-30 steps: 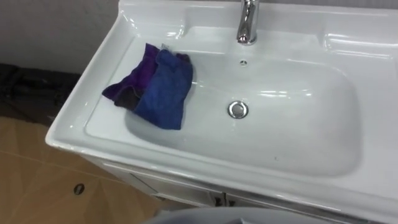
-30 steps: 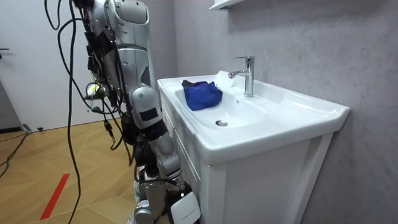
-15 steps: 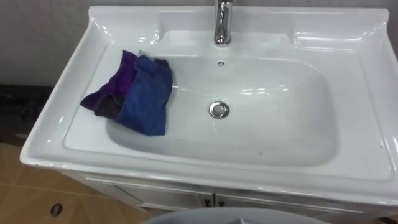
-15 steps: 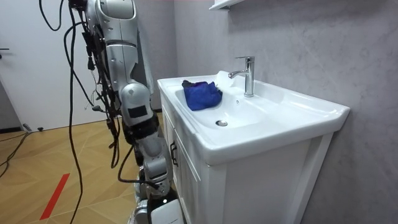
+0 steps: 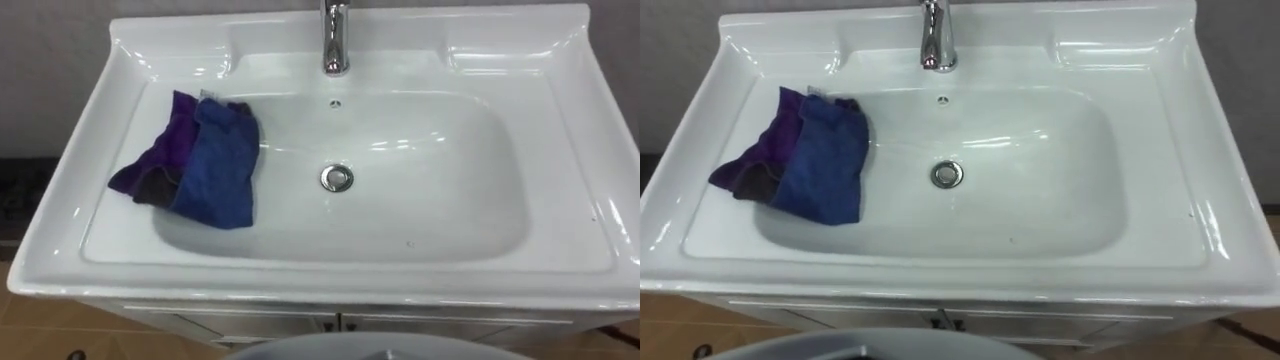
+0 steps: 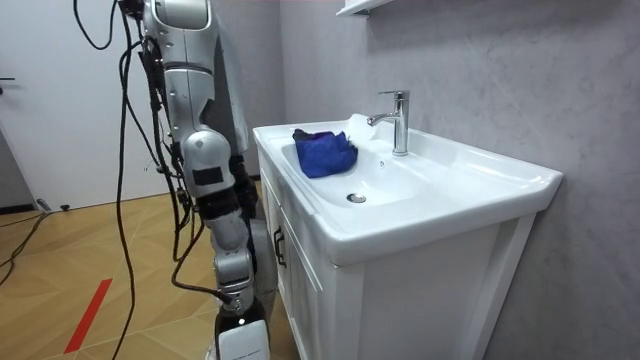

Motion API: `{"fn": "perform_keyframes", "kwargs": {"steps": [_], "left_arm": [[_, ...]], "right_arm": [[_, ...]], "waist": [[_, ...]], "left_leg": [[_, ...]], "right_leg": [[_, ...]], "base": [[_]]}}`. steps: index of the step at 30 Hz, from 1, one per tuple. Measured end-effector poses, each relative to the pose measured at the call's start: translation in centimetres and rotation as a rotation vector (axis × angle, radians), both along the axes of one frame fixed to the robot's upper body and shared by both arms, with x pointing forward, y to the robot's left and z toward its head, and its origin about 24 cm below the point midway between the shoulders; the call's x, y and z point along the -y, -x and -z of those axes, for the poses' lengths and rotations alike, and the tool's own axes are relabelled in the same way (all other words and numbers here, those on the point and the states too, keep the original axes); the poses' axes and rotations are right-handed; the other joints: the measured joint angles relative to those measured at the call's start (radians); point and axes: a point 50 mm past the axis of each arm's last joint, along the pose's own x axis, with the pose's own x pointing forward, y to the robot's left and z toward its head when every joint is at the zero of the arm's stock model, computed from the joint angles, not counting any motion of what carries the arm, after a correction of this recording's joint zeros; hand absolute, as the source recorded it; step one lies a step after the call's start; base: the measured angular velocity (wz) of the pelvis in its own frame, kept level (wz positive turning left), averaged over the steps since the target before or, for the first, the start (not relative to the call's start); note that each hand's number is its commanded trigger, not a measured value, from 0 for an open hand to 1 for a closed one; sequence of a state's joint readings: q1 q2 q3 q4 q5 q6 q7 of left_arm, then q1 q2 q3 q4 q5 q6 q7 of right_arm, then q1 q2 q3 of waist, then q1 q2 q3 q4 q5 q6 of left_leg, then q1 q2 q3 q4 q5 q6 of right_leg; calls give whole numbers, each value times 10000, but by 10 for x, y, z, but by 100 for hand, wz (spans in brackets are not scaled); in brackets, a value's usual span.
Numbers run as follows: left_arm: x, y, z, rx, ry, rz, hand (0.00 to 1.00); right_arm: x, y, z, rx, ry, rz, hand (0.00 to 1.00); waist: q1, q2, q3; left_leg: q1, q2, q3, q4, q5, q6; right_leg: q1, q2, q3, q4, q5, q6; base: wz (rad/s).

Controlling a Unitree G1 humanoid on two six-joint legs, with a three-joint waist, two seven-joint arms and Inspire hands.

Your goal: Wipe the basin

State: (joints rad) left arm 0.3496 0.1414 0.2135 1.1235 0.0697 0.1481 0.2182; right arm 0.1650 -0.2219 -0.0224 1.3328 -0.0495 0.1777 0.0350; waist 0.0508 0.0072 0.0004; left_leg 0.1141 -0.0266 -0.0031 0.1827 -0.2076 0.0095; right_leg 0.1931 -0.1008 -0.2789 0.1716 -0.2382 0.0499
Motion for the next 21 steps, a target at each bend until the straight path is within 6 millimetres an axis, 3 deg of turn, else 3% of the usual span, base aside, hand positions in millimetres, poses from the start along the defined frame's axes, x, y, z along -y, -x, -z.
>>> {"fn": "perform_keyframes", "kwargs": {"steps": [16, 21], "left_arm": [[9, -34, 7, 658, 1478, 852, 0], [13, -36, 8, 616, 1901, 1320, 0]], "right_arm": [[-17, 8, 4, -420, -562, 244, 0], [-21, 8, 5, -379, -730, 255, 0]], "waist": [[-565, -157, 26], [-764, -148, 31]], "left_leg": [[1, 87, 481, 73, -213, 52], [9, 96, 483, 142, -214, 51]], "right_leg": [[-176, 22, 356, 190, 14, 52], [-177, 26, 358, 191, 23, 45]], "base": [[-8], [0]]}}
